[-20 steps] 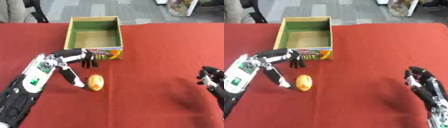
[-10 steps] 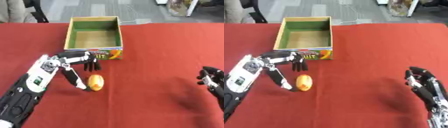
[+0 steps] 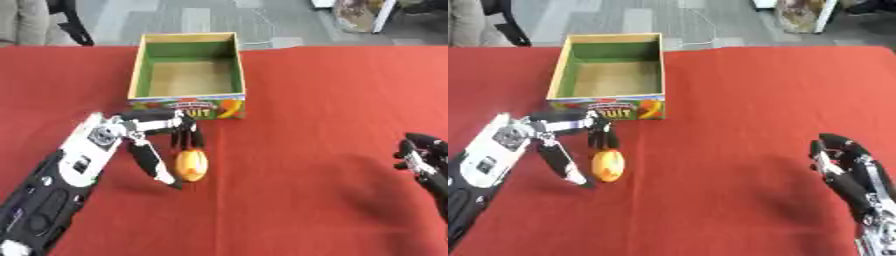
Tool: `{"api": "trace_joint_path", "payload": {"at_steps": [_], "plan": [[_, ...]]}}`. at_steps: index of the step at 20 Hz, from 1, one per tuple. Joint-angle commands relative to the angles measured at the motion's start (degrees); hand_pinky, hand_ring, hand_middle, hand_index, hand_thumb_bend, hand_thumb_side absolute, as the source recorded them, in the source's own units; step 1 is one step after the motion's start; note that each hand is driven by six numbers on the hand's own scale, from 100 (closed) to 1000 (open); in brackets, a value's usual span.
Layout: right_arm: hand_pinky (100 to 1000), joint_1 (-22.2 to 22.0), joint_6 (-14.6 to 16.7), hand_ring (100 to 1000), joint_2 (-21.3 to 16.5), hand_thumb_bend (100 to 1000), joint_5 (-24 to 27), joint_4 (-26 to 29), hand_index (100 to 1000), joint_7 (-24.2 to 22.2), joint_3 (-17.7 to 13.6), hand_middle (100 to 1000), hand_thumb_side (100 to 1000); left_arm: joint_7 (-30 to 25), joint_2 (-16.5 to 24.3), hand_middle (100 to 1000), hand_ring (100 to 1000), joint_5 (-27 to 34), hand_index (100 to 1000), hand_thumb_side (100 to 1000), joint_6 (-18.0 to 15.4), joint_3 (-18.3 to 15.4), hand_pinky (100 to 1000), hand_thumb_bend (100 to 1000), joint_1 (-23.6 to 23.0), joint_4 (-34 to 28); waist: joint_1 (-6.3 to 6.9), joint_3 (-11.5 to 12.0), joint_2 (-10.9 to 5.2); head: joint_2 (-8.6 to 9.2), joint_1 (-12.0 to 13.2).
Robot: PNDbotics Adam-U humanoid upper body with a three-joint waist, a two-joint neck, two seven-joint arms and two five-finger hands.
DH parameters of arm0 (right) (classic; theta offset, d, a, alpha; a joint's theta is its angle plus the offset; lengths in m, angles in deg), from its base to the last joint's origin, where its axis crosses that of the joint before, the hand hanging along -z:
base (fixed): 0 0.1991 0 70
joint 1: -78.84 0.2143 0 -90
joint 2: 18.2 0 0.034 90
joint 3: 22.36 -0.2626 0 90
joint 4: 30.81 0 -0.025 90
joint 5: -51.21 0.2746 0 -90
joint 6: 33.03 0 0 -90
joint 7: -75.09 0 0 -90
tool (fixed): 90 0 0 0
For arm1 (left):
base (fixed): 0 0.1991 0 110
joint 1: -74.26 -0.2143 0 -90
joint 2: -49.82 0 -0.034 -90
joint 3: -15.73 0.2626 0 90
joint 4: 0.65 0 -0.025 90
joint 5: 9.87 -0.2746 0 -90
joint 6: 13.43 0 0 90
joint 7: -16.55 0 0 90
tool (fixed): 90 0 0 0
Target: Pick up objects on the table and place them in the box.
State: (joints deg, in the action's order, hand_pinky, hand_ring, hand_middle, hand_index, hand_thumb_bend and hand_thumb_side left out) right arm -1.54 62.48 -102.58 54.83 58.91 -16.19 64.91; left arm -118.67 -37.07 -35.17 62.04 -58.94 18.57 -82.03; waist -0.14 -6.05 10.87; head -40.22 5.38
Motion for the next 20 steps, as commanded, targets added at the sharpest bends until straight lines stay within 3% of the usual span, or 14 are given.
{"api": "trace_joint_path", "payload": {"at_steps": [1, 9, 20], "plan": [[561, 0.70, 0.15, 628, -0.83, 244, -0.14, 0.43, 758, -0.20, 0.02, 610, 389, 0.00, 0.31, 594, 567, -0.81, 725, 100, -0.31, 0.15, 510, 675, 1.12, -0.03, -0.07, -0.09, -0.94, -0.26, 0.03], [561, 0.76, 0.14, 628, -0.81, 244, -0.13, 0.42, 758, -0.24, 0.05, 610, 389, 1.44, -0.29, 575, 556, -2.88, 712, 100, -0.83, 0.15, 501, 662, 1.28, 1.46, -0.05, -0.10, -0.90, -0.20, 0.00], [561, 0.75, 0.12, 628, -0.78, 244, -0.09, 0.35, 758, -0.24, 0.06, 610, 388, 11.18, -0.80, 612, 582, -12.05, 725, 100, -2.94, 0.78, 527, 672, 1.51, 2.27, -0.07, -0.15, -0.85, -0.04, 0.06]]}}
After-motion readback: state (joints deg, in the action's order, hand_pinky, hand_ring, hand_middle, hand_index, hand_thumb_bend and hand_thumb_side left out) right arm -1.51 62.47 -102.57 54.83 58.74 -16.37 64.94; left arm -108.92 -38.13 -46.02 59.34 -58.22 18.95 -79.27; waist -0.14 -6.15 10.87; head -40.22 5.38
